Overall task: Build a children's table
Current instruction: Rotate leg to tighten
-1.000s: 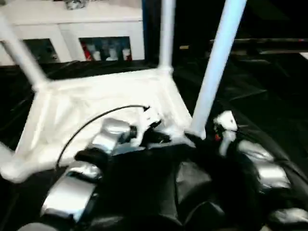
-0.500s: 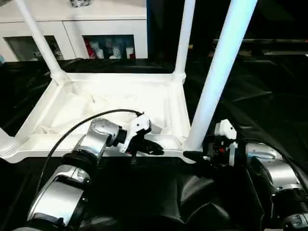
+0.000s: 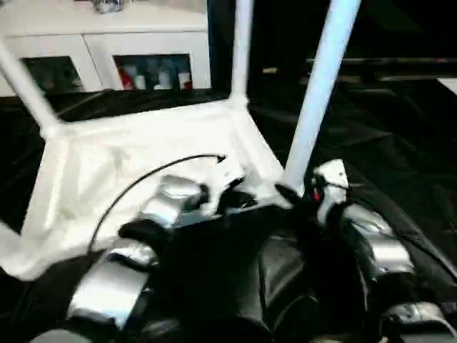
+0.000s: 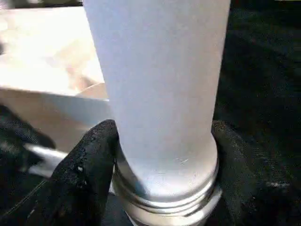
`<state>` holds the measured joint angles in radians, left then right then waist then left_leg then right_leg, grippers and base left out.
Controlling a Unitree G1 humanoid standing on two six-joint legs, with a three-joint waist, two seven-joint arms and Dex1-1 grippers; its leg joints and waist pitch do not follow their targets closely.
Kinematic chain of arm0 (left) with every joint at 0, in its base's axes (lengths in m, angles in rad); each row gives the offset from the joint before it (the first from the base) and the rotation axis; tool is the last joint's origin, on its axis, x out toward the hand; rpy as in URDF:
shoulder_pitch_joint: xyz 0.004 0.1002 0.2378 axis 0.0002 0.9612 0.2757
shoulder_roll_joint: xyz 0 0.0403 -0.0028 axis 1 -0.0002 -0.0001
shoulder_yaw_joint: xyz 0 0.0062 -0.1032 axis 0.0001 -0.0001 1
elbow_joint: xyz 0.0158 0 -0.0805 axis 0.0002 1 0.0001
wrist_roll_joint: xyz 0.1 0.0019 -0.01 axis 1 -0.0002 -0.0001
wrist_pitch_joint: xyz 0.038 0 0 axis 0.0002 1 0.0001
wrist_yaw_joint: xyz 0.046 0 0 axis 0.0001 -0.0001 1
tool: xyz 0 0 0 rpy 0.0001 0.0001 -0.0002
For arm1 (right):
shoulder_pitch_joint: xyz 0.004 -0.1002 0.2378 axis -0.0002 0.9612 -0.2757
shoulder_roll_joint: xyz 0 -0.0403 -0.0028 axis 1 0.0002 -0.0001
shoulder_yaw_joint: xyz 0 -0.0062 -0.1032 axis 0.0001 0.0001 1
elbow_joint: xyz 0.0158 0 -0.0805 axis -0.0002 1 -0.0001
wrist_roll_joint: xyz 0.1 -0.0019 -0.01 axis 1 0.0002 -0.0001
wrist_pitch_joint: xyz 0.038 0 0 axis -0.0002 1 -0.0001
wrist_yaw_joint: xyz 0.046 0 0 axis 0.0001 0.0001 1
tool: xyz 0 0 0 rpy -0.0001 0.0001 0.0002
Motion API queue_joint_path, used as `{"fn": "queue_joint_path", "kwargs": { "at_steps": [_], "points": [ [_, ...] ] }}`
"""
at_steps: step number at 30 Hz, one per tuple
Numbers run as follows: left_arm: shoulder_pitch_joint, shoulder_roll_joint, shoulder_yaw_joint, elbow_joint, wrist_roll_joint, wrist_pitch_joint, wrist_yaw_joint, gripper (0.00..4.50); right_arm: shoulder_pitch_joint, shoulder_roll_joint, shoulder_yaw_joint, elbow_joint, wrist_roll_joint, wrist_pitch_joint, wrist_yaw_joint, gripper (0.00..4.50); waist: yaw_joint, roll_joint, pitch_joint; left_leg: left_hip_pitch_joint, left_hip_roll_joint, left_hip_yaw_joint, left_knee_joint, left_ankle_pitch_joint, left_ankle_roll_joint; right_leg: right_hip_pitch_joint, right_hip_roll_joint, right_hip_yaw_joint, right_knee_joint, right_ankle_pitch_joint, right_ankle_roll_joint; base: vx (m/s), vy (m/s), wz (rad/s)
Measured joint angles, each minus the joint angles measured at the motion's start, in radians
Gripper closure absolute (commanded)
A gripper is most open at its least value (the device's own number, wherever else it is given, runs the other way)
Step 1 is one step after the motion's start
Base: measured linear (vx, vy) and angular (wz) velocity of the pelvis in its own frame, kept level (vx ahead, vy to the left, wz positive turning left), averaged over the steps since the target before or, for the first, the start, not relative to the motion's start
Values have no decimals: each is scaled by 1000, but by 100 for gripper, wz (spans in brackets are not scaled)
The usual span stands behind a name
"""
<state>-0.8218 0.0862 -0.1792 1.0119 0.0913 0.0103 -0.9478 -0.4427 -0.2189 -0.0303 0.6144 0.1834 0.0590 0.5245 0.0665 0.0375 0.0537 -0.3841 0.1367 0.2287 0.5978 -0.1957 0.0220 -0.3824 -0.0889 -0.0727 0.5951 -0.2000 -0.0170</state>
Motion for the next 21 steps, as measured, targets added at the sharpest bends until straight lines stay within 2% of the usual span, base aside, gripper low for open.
{"fn": "queue_joint_path", "kwargs": {
  "at_steps": [4, 7, 9, 11, 13, 15, 18, 21],
  "points": [
    [-24, -43, 9, 36, 11, 8, 97, 450, -39, 60, -20, 42, -30, -11, -168, 175, -6, 1, -1, 0, 0, 0, 0, 0, 0, 1, 0, 0, -1, 0, 0, 0, 0, 0],
    [-37, -67, 15, 61, 19, 8, 141, 450, -61, 92, -21, 87, -62, -56, -259, 175, -9, 2, -2, 0, 0, 0, 0, 0, 0, 1, 0, 0, -1, 0, 0, 0, 0, 0],
    [-39, -68, 16, 65, 19, 5, 142, 450, -60, 100, -19, 95, -66, -86, -255, 119, -8, 4, -2, 0, 0, 0, 0, 0, 0, 1, 0, 0, -1, 0, 0, 0, 0, 0],
    [-39, -69, 16, 65, 19, 3, 141, 450, -57, 97, -18, 95, -68, -93, -241, 103, -7, 5, -2, 0, 0, 0, 0, 0, 0, 1, 0, 0, -1, 0, 0, 0, 0, 0],
    [-39, -66, 15, 65, 19, -1, 122, 450, -44, 70, -11, 86, -67, -101, -173, 100, -5, 4, -2, -1, 0, 0, 0, -1, 1, 1, 0, 0, -1, 0, 0, 0, 0, 0],
    [-39, -52, 14, 65, 19, -11, 80, 450, -31, 37, -5, 72, -57, -105, -82, 74, -5, 4, -2, -1, 0, 0, 0, -1, 1, 0, 0, 0, -1, 0, 0, 0, 0, 0],
    [-35, -25, 14, 61, 11, -22, 10, 450, -15, -7, 11, 53, -38, -103, 45, 74, -3, 5, -1, -2, 0, 0, -1, 0, 1, -1, 0, -1, 1, 0, 0, 0, 0, 0],
    [-5, 19, -4, 17, -1, -37, -123, 450, 36, -115, 61, -20, -6, -79, 259, 74, 13, 3, -1, -3, 0, 0, -1, 0, 2, -1, 0, -2, 0, 0, 0, 0, 0, 0]
  ]
}}
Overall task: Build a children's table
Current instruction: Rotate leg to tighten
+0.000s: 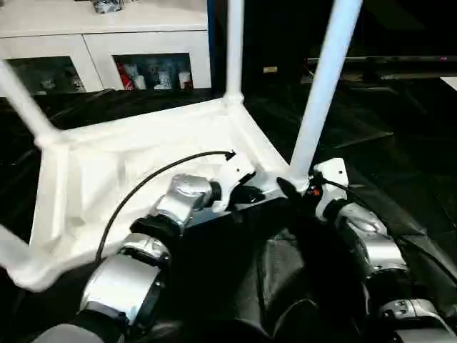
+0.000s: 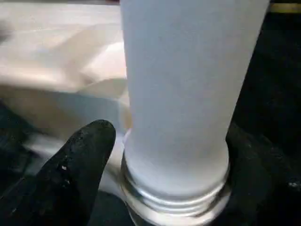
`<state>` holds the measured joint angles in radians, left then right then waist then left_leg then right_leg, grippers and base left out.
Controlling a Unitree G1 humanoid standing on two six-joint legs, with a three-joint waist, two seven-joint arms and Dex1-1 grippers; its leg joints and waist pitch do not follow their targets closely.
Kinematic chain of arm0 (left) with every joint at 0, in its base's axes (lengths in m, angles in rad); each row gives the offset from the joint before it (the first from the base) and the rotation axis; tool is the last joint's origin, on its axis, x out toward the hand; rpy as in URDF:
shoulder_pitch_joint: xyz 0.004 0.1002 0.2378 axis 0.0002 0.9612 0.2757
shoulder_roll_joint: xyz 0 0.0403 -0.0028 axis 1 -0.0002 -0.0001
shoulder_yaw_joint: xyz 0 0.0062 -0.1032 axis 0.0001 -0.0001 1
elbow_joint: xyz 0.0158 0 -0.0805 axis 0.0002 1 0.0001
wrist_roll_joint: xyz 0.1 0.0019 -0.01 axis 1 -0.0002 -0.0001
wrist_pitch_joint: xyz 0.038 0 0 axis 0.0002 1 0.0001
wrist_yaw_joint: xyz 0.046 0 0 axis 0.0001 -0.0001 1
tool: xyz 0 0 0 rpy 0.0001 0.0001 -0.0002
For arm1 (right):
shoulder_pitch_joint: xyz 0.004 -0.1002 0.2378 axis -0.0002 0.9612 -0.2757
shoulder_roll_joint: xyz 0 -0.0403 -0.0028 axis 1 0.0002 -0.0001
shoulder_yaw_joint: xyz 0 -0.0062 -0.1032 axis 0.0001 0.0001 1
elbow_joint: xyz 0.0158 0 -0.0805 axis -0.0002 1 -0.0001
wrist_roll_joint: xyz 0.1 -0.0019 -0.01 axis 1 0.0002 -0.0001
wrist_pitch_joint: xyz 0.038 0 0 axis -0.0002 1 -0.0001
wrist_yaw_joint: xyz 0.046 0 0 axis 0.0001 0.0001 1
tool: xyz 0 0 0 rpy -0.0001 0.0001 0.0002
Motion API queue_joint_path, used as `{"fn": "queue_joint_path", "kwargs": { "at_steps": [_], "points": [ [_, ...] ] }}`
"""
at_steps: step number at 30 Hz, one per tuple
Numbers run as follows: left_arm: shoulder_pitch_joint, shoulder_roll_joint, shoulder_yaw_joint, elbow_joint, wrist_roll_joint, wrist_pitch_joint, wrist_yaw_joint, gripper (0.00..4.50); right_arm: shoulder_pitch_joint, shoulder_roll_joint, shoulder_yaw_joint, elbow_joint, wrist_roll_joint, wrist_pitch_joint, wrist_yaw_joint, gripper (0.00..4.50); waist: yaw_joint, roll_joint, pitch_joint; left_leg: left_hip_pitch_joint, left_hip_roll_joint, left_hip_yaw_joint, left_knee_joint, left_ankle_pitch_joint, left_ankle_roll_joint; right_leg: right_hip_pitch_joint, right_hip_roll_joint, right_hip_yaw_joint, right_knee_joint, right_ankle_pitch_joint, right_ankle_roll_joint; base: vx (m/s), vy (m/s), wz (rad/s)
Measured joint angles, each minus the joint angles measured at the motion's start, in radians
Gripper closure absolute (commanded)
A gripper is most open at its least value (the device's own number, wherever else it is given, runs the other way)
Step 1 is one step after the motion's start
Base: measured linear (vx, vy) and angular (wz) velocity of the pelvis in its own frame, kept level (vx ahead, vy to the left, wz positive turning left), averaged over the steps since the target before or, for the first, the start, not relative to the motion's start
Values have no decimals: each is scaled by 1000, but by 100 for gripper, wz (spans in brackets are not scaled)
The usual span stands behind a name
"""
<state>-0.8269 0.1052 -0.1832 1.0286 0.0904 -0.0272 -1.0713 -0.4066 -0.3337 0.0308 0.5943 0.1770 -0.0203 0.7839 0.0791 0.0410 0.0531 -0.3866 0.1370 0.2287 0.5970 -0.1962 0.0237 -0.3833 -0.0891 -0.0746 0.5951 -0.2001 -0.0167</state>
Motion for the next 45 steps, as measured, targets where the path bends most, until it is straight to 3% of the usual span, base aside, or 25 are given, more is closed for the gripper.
{"fn": "queue_joint_path", "kwargs": {
  "at_steps": [4, 8, 13, 24, 31, 37, 42, 43, 45],
  "points": [
    [33, 61, -22, -52, -20, -6, -175, 450, 17, -67, 27, -69, 67, 94, 229, 74, 11, -2, 1, 0, 0, 0, 0, 0, 0, 0, 0, 0, 0, 0, 0, 0, 0, 0],
    [46, 81, -41, -78, -27, -2, -266, 450, 15, -87, 56, -82, 68, 102, 322, 74, 21, -3, 2, -1, 0, 1, 1, 0, 0, 0, -1, 0, 0, 0, 0, 0, 0, 0],
    [46, 83, -42, -80, -27, -1, -275, 450, 15, -90, 56, -82, 68, 102, 336, 74, 23, -5, 3, -1, 0, 2, 1, 0, 0, 0, -1, 0, 0, 0, 0, 0, 0, 0],
    [75, 105, -43, -134, -31, 5, -296, 450, 10, -99, 76, -101, 70, 129, 376, 169, 22, -7, 5, -1, 0, 2, 1, 0, 0, -1, -1, 0, 0, 0, 0, 0, 0, 0],
    [9, 0, -21, -26, 2, 7, 30, 450, -38, 48, -39, 22, 24, 78, -80, 183, 5, -9, 4, 1, 0, 3, 3, 0, 0, 1, -2, 2, 0, 0, 0, 0, 0, 0],
    [-28, -90, -9, 29, 22, 22, 244, 450, -88, 163, -98, 72, -12, 67, -452, 184, 7, -4, 2, 2, 0, 3, 2, 0, 0, 1, -2, 2, 0, 0, 0, 0, 0, 0],
    [-43, -116, 1, 59, 22, 22, 294, 450, -114, 209, -103, 106, -36, 36, -563, 184, 7, 1, -1, 2, 0, 3, 1, 0, 0, 1, -2, 2, 0, 0, 0, 0, 0, 0],
    [-43, -116, 2, 59, 22, 21, 291, 450, -111, 208, -103, 106, -35, 28, -556, 128, 7, 2, -1, 1, 0, 3, 1, 0, 0, 1, -2, 2, 0, 0, 0, 0, 0, 0],
    [-43, -113, 3, 59, 22, 21, 279, 450, -103, 202, -102, 103, -38, 23, -533, 115, 7, 2, -1, 2, 0, 3, 0, 0, 0, 1, -2, 2, 0, 0, 0, 0, 0, 0]
  ]
}}
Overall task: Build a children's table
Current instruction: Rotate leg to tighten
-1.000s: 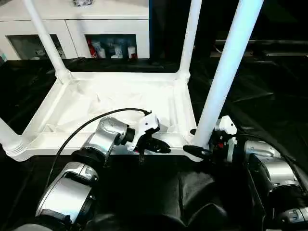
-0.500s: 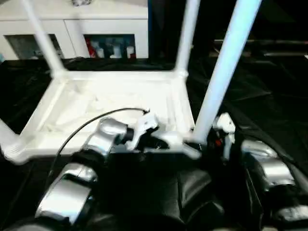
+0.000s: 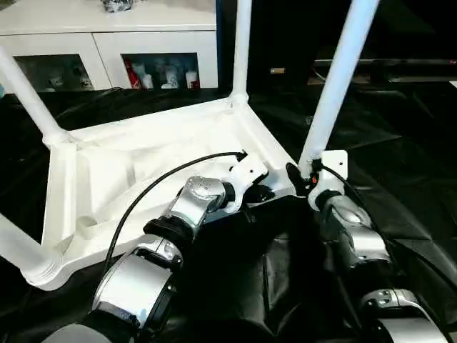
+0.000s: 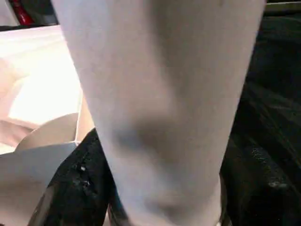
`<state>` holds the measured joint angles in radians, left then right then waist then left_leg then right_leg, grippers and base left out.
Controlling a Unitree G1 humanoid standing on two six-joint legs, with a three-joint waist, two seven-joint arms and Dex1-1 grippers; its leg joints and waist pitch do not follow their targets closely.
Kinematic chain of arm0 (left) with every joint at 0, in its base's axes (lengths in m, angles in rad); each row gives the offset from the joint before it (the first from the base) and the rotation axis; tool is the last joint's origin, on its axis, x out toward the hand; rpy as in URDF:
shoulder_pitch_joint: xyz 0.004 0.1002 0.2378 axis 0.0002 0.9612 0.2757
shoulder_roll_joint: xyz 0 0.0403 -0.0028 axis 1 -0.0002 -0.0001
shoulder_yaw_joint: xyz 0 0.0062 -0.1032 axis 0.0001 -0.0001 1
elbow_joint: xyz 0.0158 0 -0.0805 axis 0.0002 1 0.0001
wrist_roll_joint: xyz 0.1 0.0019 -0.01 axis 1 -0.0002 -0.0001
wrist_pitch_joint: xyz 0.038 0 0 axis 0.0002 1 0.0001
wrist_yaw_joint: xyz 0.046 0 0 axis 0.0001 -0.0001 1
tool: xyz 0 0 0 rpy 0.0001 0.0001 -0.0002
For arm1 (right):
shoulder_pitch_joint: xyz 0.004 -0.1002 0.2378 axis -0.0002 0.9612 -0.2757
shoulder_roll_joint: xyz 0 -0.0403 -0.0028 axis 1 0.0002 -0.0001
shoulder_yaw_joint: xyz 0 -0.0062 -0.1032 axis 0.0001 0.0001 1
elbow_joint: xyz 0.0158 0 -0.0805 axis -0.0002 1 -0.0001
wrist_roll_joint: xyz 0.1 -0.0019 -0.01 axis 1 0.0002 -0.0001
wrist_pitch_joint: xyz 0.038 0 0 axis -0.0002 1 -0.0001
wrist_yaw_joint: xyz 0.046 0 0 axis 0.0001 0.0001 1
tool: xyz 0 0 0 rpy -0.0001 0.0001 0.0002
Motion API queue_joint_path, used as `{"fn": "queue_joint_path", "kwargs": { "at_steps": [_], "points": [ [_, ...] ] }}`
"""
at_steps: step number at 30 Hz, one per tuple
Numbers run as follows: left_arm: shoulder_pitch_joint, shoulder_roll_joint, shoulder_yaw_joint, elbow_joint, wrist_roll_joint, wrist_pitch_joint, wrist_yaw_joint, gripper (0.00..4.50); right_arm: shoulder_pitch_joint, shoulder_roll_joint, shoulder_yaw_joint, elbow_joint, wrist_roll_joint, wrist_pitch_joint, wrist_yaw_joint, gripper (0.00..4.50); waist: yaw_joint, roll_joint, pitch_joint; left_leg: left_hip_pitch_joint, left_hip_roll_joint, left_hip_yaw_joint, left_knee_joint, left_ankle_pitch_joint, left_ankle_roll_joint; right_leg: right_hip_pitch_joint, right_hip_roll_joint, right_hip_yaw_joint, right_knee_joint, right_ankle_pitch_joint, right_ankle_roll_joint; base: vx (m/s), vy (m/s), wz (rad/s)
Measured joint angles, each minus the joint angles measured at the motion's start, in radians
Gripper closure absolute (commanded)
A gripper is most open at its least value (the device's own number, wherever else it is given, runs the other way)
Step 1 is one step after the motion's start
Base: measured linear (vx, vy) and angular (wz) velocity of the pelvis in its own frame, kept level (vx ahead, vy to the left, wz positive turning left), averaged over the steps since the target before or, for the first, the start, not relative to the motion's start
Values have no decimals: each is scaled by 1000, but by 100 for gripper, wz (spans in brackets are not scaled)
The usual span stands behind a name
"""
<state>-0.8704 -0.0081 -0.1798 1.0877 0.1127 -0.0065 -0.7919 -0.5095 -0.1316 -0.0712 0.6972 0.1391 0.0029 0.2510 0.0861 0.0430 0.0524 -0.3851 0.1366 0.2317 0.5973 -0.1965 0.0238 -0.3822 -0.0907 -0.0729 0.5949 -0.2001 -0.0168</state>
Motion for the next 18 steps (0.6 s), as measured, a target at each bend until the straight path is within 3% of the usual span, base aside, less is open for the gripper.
{"fn": "queue_joint_path", "kwargs": {
  "at_steps": [7, 15, 18],
  "points": [
    [5, 53, 4, -4, -11, -14, -108, 450, 29, -57, 45, -28, -10, -14, 184, 89, -8, -1, 1, 0, 0, 0, 0, 0, 0, -1, 0, 0, 1, 0, 0, 0, 0, 0],
    [64, 173, -19, -82, -42, -52, -405, 450, 134, -270, 149, -179, 51, -1, 673, 89, 4, -3, 2, -2, 0, 0, 0, 0, 1, -2, 0, -1, 1, 0, 0, 0, 0, 0],
    [88, 222, -36, -121, -52, -58, -533, 450, 152, -306, 182, -225, 73, 17, 808, 89, 4, -5, 3, -3, 1, 0, 0, 0, 1, -2, 0, -1, 1, 0, 0, 0, 0, 0]
  ]
}}
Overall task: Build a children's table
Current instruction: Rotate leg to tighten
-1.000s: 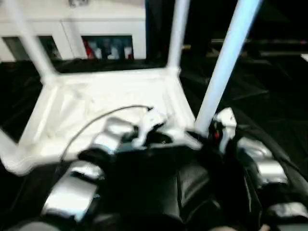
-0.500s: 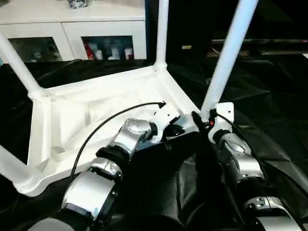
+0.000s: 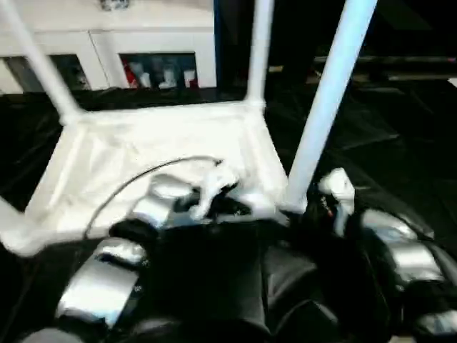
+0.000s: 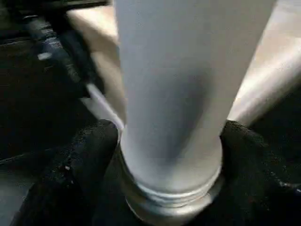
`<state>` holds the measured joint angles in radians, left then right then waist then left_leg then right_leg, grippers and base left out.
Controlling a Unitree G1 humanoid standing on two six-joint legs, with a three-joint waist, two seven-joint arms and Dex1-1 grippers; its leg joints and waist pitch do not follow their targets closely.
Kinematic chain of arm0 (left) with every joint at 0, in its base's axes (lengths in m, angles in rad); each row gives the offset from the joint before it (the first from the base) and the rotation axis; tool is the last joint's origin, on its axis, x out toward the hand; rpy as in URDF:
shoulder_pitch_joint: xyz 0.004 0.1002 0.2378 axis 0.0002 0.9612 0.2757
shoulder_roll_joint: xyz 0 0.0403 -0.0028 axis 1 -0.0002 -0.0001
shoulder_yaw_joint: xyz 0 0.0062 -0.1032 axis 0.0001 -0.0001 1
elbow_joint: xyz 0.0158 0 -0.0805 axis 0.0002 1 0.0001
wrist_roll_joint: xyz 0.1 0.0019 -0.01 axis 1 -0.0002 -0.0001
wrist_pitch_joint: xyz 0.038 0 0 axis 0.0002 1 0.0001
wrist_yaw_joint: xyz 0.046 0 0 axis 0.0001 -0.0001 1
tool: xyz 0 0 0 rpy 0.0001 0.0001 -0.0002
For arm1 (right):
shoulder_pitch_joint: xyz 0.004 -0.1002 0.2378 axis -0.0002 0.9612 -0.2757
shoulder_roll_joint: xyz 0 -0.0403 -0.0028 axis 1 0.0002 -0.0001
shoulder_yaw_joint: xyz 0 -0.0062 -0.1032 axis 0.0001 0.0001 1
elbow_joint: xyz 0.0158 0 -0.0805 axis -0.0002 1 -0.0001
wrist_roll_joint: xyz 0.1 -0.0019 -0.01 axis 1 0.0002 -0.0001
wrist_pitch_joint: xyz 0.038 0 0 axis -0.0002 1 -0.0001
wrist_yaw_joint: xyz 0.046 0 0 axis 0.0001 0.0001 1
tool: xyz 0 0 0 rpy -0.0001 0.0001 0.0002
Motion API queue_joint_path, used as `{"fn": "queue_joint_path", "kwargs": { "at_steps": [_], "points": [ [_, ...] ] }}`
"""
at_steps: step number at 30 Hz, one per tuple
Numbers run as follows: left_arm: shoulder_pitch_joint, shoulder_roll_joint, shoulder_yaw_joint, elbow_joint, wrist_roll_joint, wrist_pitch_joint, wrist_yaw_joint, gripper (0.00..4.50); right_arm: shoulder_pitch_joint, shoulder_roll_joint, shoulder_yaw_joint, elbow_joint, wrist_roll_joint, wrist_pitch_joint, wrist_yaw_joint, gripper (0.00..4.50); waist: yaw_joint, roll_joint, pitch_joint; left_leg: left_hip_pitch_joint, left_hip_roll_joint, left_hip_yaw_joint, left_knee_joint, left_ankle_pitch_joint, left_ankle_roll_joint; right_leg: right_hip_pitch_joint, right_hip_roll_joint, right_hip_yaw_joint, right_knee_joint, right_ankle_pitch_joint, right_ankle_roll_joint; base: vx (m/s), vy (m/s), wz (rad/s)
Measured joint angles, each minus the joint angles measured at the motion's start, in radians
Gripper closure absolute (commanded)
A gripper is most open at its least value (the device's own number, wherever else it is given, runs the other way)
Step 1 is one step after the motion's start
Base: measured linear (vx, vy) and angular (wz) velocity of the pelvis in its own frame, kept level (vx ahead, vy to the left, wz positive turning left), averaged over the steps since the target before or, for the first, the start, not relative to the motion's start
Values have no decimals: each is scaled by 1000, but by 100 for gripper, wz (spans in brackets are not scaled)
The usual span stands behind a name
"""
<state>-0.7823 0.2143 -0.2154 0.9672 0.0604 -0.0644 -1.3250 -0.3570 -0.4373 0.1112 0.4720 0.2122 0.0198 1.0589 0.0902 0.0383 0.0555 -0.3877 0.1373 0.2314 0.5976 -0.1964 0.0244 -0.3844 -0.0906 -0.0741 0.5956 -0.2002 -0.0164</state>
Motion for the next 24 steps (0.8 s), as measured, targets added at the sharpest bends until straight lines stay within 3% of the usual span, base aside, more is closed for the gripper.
{"fn": "queue_joint_path", "kwargs": {
  "at_steps": [6, 7, 17, 20, 24],
  "points": [
    [17, 34, -9, -40, -6, 12, -84, 450, -1, -9, 11, -8, 20, 14, 78, 89, 0, -7, 4, 0, 0, 0, 1, 0, 0, 0, 0, 0, 0, 0, 0, 0, 0, 0],
    [18, 36, -9, -42, -6, 13, -87, 450, -1, -9, 12, -8, 22, 16, 81, 113, 0, -7, 4, 0, 0, 0, 1, 0, 0, 0, 0, 0, 0, 0, 0, 0, 0, 0],
    [24, 35, -10, -59, -7, 20, -96, 450, 0, -1, 15, -18, 29, 35, 102, 175, 0, -10, 6, -1, 0, 0, 1, 0, 0, 0, 0, 0, 1, 0, 0, 0, 0, 0],
    [24, 28, -6, -54, -5, 13, -45, 450, 1, 20, 1, -10, 20, 31, 37, 180, 0, -10, 6, 0, 0, 0, 1, 0, 0, 0, 0, 0, 1, 0, 0, 0, 0, 0],
    [-15, -49, 16, 14, 20, 13, 192, 450, -55, 107, -65, 102, -24, 1, -243, 183, -9, -10, 6, 2, 0, 0, 3, 0, -1, 1, 0, 1, 0, 2, -3, 0, 0, 0]
  ]
}}
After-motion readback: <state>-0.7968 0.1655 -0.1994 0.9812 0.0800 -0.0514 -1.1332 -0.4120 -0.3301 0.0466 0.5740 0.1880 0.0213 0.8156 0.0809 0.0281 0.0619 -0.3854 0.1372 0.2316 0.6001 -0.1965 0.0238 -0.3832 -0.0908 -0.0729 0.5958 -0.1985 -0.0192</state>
